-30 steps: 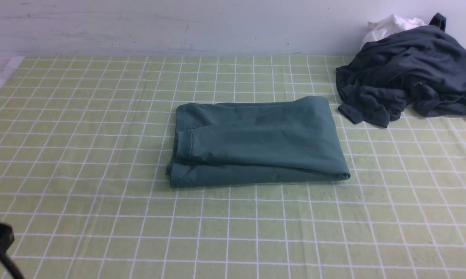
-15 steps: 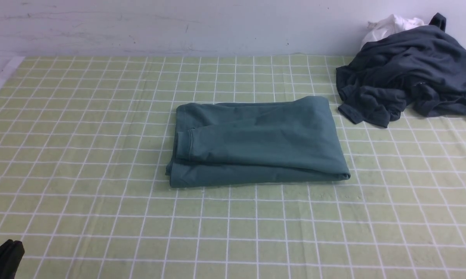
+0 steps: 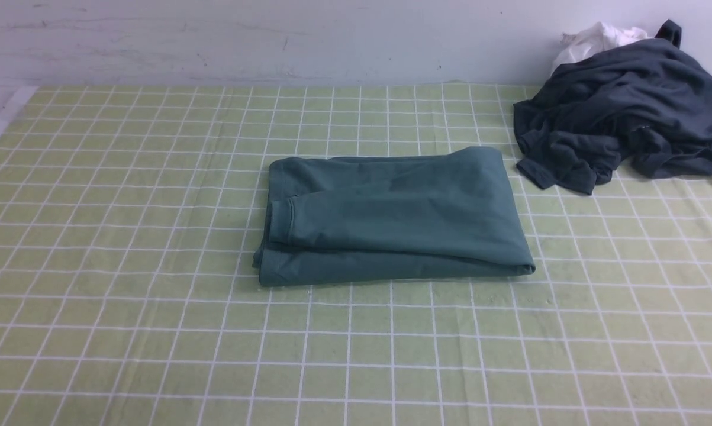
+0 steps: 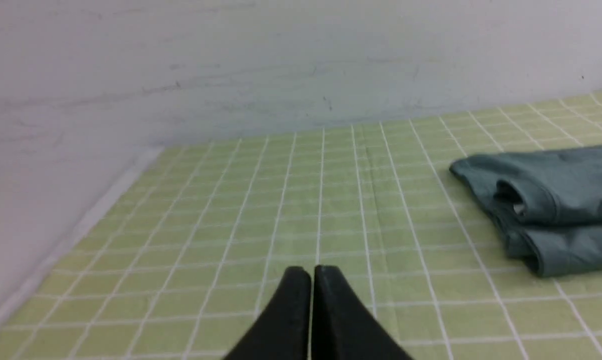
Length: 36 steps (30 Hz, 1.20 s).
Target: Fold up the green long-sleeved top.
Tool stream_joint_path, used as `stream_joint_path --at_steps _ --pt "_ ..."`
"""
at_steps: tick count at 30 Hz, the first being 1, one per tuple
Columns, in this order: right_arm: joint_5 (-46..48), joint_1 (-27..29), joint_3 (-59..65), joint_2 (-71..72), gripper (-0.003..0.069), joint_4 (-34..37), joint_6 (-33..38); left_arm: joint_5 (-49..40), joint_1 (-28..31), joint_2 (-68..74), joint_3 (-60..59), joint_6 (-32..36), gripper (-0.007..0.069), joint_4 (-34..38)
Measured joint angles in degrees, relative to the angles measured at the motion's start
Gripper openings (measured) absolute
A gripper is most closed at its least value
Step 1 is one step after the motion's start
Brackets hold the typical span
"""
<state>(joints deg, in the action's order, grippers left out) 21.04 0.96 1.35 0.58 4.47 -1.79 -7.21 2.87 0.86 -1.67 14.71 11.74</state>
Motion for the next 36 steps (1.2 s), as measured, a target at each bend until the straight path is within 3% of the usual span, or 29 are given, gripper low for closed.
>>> stream_joint_path --at_steps 5,36 --pt "0.0 0.0 0.0 0.0 -0.0007 0.1 0.0 -13.4 0.0 -1.5 0.0 -6.6 -0.0004 -4.7" --pt "0.1 0.0 0.0 0.0 -0.0007 0.1 0.0 -13.6 -4.1 -1.5 0.1 -7.9 -0.0004 -6.0"
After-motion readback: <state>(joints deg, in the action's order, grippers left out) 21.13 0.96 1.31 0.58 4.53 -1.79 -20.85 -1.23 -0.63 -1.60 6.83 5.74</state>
